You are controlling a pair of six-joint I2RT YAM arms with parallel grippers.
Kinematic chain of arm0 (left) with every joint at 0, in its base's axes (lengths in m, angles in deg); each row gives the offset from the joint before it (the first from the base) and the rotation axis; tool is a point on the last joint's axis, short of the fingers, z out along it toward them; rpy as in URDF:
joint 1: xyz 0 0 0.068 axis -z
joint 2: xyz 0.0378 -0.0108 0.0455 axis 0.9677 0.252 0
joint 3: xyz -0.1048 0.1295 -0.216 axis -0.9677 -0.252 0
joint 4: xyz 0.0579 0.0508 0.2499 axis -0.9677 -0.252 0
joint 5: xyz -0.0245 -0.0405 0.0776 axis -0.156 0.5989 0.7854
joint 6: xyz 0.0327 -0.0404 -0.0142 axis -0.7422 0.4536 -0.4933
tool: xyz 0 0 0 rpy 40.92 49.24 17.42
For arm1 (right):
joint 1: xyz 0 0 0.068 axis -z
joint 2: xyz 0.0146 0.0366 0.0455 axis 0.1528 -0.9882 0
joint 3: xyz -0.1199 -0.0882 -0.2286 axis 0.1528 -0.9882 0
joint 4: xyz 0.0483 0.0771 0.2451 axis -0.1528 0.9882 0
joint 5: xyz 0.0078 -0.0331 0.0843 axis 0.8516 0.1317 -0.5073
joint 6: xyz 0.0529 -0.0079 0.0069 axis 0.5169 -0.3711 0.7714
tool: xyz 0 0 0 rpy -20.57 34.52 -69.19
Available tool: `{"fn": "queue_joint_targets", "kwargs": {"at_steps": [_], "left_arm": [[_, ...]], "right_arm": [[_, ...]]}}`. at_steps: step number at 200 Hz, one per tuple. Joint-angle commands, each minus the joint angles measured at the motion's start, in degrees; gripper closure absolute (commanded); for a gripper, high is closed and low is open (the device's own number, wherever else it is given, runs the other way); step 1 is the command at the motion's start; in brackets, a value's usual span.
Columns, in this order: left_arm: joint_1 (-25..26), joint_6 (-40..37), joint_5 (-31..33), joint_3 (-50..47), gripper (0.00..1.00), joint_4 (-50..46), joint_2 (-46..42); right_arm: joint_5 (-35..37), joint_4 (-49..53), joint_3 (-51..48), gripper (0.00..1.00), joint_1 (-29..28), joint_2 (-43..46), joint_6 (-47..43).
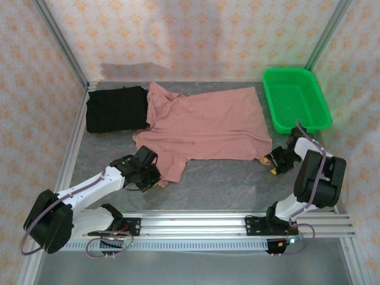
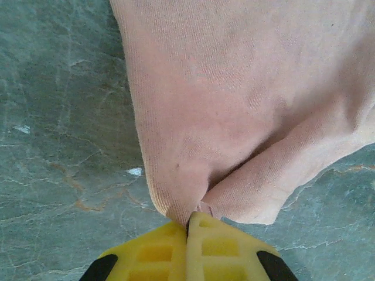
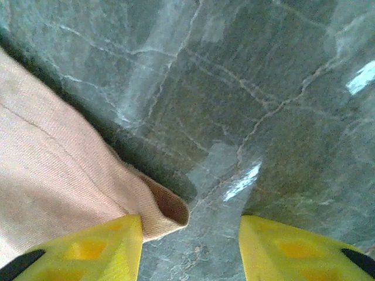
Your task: Fold and stack the t-shirts
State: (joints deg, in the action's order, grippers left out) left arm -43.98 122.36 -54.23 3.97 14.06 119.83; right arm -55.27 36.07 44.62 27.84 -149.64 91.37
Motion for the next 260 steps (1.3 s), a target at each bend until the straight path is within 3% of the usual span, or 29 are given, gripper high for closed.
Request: {"fn": "queue_joint_targets", "kwargs": {"at_steps": [1,31,57,101,134,148,207,239,260], "left_arm": [[-0.7,-0.6,2.2,0.1,1.00,-2.5,-1.2],[-3.7,-2.6,1.9,0.9,1.00,-5.2,-4.1],[-8.2,-7.2,1.9,3.5,1.00,-10.8,-7.6],[-11.7,-11.4,0.6,5.9,1.00,-15.8,-10.7],[-12.6,-12.4,5.0,9.7,1.00,-25.6,-16.9],[-12.8,-11.3,7.9,11.0,1.00,-31.1,-20.4],[-12.9,-3.2,9.2,13.5,1.00,-42.8,-35.1],[-12.8,-4.7,10.3,14.8,1.00,-37.0,-31.2],[-13.0,-9.7,12.8,19.4,1.00,-31.5,-21.2]], "right_arm": [[-0.6,-6.2,-0.4,0.62,-0.4,-3.6,1.0],[2.0,-7.7,1.9,0.94,-0.5,-4.7,2.1],[4.8,-6.3,4.8,1.00,-0.5,-1.6,2.5],[4.5,0.4,5.7,1.00,-0.4,3.7,1.4],[5.8,10.6,2.3,1.00,-0.4,18.3,2.3],[6.6,15.7,1.4,1.00,-0.5,24.7,4.0],[8.2,28.2,5.0,1.00,-2.3,32.7,6.2],[8.6,27.8,8.1,1.00,-2.3,32.0,6.0],[8.5,23.8,8.9,1.00,-2.3,28.7,5.9]]}}
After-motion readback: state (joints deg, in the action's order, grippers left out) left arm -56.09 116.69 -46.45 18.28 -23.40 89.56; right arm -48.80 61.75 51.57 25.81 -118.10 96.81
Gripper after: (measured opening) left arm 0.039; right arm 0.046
